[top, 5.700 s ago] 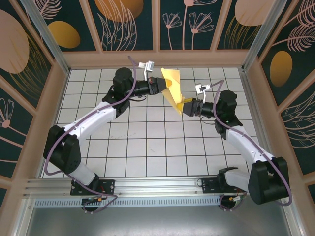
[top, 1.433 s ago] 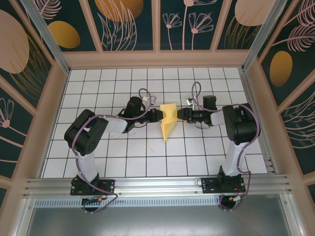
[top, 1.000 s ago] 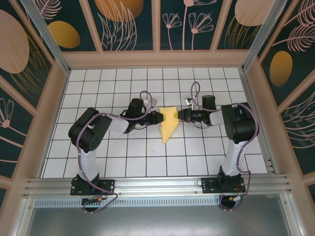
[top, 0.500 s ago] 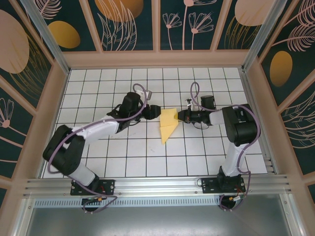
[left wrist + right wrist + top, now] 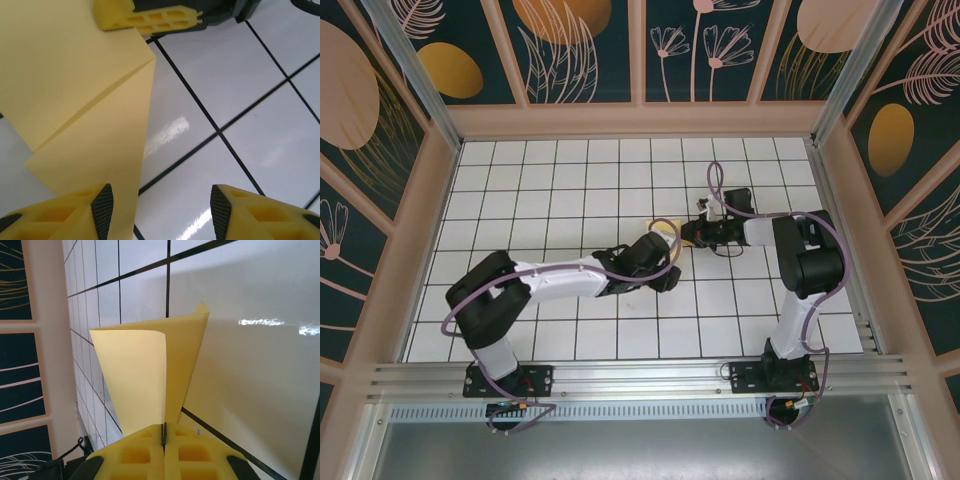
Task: Fold a paper plane with a square sheet of paper (fold left side to right side)
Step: Fold the wing for the fifth time at the center of the table.
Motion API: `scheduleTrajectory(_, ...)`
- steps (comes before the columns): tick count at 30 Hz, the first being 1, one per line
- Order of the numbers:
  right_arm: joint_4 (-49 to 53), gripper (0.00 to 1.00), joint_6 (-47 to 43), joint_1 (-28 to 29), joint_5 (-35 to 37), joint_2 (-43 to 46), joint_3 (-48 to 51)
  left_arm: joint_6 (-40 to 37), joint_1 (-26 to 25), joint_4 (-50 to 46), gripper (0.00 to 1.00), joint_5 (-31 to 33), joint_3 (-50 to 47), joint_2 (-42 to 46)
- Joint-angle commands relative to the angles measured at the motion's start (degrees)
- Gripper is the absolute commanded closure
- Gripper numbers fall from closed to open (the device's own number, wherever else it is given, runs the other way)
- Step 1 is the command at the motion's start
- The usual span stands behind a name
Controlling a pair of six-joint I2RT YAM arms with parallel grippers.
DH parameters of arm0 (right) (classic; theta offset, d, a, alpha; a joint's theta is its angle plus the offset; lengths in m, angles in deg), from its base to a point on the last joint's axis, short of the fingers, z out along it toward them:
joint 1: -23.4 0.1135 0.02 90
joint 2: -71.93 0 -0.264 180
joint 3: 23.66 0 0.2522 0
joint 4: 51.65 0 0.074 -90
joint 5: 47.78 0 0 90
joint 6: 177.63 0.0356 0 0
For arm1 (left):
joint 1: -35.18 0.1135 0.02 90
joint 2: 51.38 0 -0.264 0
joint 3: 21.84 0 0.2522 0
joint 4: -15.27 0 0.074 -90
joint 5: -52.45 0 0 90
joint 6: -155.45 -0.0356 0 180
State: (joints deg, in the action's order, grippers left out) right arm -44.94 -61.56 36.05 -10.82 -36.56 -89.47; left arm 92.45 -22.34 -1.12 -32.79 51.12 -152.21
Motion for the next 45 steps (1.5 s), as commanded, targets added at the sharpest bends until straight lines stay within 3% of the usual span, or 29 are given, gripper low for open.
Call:
scheduleTrajectory(1, 3.2, 1.00, 0.6, 0.9, 1.4, 1.4, -1.5, -0.6, -1.0, -3.1, 0.42, 6.7, 3.3, -2.3)
scheduleTrajectory(5, 3.4, 1.00, 0.8, 1.4, 1.6, 0.9, -1.9, -0.6, -1.8, -4.1, 0.41, 12.4, 4.4, -4.4)
scheduleTrajectory(23, 4.3, 1.00, 0.9, 1.6, 1.5, -0.4, -2.8, 1.0, -5.5, -10.1, 0.43, 24.7, 9.9, -12.5)
scheduleTrajectory(45, 6.4, 1.00, -0.5, 1.9, 2.6, -1.1, -3.5, 1.8, -6.3, -12.3, 0.68, 25.7, 11.0, -15.5)
